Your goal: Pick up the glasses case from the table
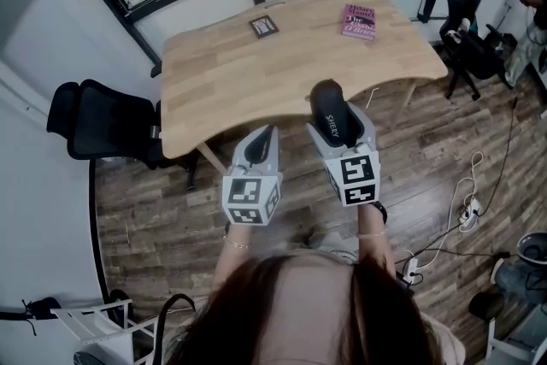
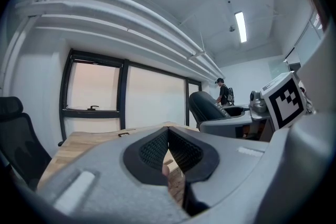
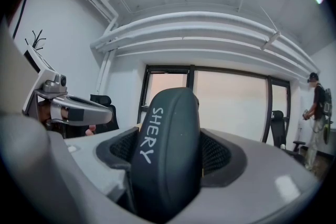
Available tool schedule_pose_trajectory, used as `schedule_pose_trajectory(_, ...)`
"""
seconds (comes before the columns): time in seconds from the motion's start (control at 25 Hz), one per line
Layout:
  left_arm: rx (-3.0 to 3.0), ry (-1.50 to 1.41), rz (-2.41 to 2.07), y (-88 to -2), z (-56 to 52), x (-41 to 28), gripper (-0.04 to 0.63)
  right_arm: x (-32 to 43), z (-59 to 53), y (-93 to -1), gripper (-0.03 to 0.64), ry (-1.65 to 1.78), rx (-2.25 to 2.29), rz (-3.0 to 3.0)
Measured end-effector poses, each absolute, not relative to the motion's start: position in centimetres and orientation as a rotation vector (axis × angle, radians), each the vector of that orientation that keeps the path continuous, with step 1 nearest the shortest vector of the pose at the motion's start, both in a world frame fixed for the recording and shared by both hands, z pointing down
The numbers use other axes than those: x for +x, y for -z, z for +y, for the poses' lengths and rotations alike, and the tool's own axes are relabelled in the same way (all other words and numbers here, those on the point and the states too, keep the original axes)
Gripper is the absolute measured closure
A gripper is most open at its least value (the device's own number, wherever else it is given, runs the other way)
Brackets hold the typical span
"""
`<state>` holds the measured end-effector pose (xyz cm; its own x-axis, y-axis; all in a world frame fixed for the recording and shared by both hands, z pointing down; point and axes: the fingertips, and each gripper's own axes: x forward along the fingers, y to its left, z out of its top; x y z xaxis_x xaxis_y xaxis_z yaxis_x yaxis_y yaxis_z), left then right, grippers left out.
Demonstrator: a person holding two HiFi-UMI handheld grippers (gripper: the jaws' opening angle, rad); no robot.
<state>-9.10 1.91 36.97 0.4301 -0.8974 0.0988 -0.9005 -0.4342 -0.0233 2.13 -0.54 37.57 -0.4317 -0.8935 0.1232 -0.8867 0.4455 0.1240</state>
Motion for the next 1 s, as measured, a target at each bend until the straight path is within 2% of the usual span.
schedule_pose_trajectory(1.0, 2.612, -0.143, -1.638, -37.9, 0.9, -11.6, 0.586, -0.2, -1.2, -38.4, 0.256, 0.054, 1.561, -2.497)
